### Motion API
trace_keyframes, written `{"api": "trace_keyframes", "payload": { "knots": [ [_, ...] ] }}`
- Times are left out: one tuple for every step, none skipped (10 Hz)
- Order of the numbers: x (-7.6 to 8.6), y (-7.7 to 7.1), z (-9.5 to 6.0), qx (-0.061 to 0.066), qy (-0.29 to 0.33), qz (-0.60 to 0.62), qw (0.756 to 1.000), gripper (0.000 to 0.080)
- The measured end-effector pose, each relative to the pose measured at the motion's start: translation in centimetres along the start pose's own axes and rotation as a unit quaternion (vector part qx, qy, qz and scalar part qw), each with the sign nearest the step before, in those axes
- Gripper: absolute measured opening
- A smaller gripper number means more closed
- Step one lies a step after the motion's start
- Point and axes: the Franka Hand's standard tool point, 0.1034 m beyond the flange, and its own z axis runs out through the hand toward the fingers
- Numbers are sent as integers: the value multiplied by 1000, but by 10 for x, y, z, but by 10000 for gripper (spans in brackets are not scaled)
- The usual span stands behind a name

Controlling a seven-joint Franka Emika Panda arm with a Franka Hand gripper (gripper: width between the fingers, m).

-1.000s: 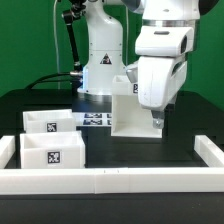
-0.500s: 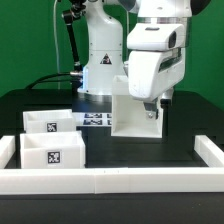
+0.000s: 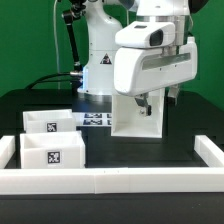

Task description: Assemble drawer

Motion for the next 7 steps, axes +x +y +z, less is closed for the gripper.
{"api": "trace_keyframes", "payload": {
  "knots": [
    [0,-1,-1,1,1,51,999,650],
    [-3,-3,-7,-2,2,111,994,650],
    [-6,-10,-16,-6,4,178,984,650],
    [-7,-19,-25,-10,7,234,972,650],
    [-8,-27,-33,-12,9,274,962,650],
    [-9,-32,-39,-14,13,300,954,650],
    [-9,-32,-37,-11,13,326,945,650]
  ]
}}
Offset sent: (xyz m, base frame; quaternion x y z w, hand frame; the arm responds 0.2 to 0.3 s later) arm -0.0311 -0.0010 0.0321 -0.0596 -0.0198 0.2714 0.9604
